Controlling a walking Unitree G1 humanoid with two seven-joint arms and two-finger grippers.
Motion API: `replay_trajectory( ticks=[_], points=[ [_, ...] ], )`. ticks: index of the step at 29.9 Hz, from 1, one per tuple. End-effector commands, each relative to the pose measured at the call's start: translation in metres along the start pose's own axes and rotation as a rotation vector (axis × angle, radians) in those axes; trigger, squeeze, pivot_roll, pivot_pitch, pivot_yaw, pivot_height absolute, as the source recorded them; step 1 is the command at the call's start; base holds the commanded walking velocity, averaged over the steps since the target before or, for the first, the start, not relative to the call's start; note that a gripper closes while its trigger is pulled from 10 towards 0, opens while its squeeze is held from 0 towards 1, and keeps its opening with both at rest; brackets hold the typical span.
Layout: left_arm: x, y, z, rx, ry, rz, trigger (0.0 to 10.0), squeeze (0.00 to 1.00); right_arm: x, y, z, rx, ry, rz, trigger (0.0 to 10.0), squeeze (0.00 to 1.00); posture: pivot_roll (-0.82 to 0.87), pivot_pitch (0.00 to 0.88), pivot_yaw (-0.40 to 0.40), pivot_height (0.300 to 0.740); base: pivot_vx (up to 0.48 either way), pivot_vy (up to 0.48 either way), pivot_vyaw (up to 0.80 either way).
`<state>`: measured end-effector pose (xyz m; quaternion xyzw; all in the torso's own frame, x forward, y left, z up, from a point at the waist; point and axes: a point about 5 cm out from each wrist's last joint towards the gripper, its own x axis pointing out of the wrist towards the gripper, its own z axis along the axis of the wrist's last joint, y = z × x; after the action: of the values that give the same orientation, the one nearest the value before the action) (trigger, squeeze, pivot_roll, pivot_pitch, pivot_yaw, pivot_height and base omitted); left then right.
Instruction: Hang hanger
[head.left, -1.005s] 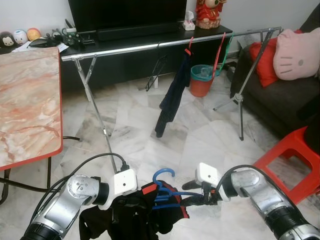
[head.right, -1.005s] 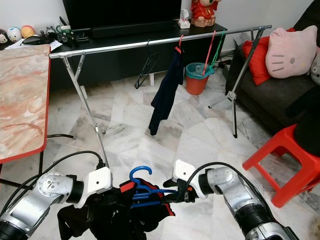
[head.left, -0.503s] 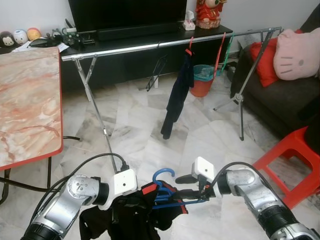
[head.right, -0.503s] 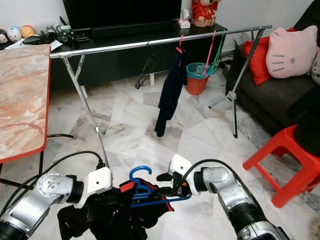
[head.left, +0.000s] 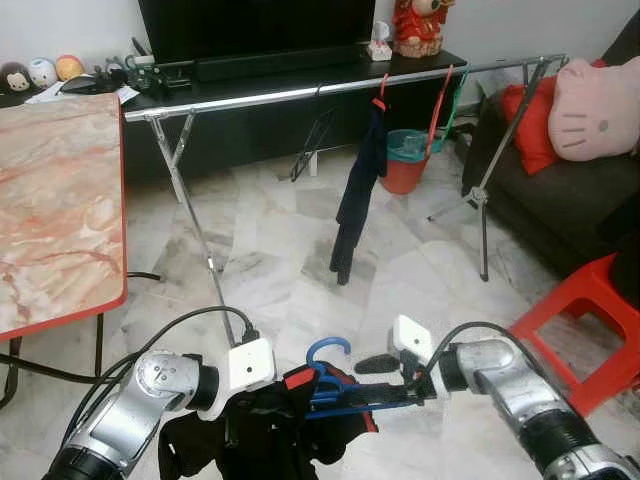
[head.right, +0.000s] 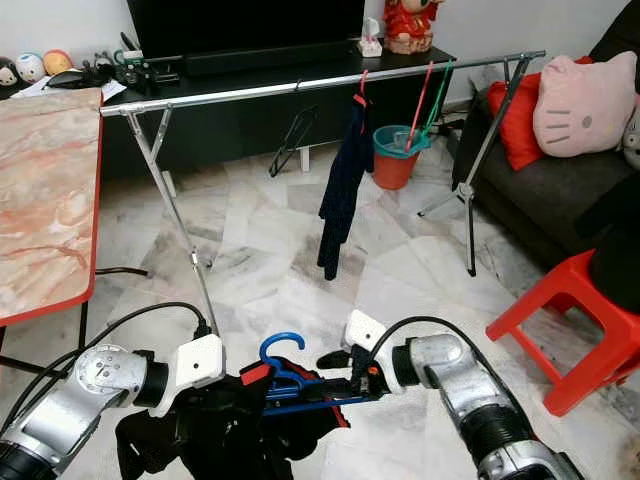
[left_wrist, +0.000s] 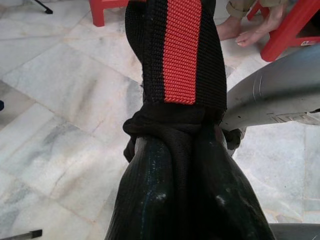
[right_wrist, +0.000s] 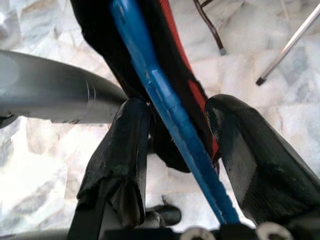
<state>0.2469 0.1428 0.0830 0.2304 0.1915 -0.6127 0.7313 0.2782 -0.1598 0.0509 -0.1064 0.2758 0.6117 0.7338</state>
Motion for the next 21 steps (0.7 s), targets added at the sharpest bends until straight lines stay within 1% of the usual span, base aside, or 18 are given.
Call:
replay_trajectory(
  ticks=[1,5,9,12,13,16,21],
  points=[
    [0.0,0.0,0.008,0.031,-0.027,-0.011,10.0,0.0,-0.003,-0.001,0.0,-0.002,0.021,0.008,10.0,0.0,0.02,0.0,-0.031,0.74,0.0,0.0,0.0],
    [0.0,0.0,0.008,0.032,-0.027,-0.01,10.0,0.0,-0.002,-0.002,0.001,0.001,0.017,0.005,10.0,0.0,0.02,0.0,-0.032,0.74,0.0,0.0,0.0],
    [0.001,-0.001,0.008,0.03,-0.03,-0.012,10.0,0.0,0.001,-0.001,0.001,0.029,0.01,0.021,10.0,0.0,0.02,0.0,-0.034,0.74,0.0,0.0,0.0],
    [0.001,-0.001,0.008,0.031,-0.03,-0.012,10.0,0.0,0.003,0.0,0.005,0.041,-0.027,0.049,10.0,0.0,0.02,0.0,-0.034,0.74,0.0,0.0,0.0],
    [0.001,-0.001,0.008,0.031,-0.029,-0.012,10.0,0.0,0.005,-0.002,0.007,0.032,-0.044,0.042,10.0,0.0,0.02,0.0,-0.034,0.74,0.0,0.0,0.0],
    [0.002,-0.002,0.009,0.03,-0.033,-0.012,10.0,0.0,0.008,-0.005,0.008,0.023,-0.047,0.022,10.0,0.0,0.03,0.0,-0.043,0.74,0.0,0.0,0.0],
    [0.003,-0.003,0.009,0.028,-0.036,-0.015,10.0,0.0,0.014,-0.005,0.013,0.021,-0.084,0.027,10.0,0.0,0.03,0.0,-0.043,0.74,0.0,0.0,0.0]
  ],
)
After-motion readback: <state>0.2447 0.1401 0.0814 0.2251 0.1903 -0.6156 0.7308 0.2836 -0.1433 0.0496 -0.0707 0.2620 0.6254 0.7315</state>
